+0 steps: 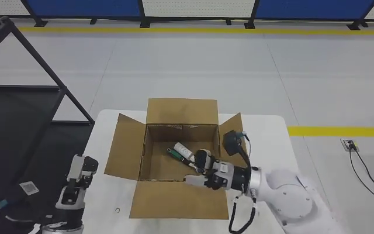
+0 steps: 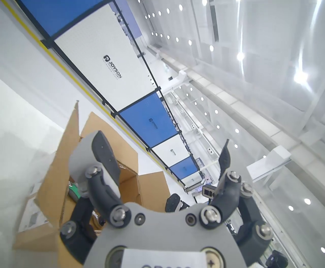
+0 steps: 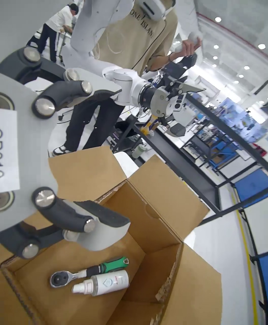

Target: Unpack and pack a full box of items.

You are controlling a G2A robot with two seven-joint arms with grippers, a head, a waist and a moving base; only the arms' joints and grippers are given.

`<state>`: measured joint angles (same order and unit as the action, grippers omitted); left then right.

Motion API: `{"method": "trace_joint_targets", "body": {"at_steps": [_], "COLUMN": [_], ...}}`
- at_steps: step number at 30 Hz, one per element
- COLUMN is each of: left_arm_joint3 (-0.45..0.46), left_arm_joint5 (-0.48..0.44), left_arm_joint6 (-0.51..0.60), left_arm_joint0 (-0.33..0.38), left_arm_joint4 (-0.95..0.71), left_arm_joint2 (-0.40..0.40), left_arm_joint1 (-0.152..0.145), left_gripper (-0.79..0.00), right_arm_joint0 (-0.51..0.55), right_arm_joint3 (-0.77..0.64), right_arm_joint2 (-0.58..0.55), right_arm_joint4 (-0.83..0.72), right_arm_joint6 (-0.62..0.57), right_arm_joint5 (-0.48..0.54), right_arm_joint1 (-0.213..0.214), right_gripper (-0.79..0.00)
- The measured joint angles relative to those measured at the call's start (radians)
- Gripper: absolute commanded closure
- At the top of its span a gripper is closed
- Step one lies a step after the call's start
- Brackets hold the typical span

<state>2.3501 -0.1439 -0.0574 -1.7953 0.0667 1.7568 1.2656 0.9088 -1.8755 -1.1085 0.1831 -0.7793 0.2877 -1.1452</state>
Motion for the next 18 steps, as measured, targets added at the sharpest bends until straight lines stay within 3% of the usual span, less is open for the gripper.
{"method": "trace_joint_targets", "body": {"at_steps": [3, 15, 18], "left_arm_joint3": [0.0, 0.0, -0.001], "left_arm_joint5": [-0.029, -0.028, -0.025], "left_arm_joint6": [0.001, 0.002, 0.004], "left_arm_joint0": [-0.052, -0.05, -0.049], "left_arm_joint4": [-0.014, -0.012, -0.012], "left_arm_joint2": [0.032, 0.03, 0.029], "left_arm_joint1": [0.002, 0.001, 0.001], "left_gripper": [-0.785, -0.785, -0.785], "right_arm_joint0": [-0.048, -0.043, -0.07], "right_arm_joint3": [0.031, 0.029, 0.022], "right_arm_joint2": [0.044, 0.039, 0.082], "right_arm_joint4": [0.014, 0.013, 0.035], "right_arm_joint6": [0.017, 0.016, -0.029], "right_arm_joint5": [-0.032, -0.028, 0.014], "right_arm_joint1": [-0.009, -0.008, -0.013], "right_gripper": [-0.785, -0.785, -0.785]}}
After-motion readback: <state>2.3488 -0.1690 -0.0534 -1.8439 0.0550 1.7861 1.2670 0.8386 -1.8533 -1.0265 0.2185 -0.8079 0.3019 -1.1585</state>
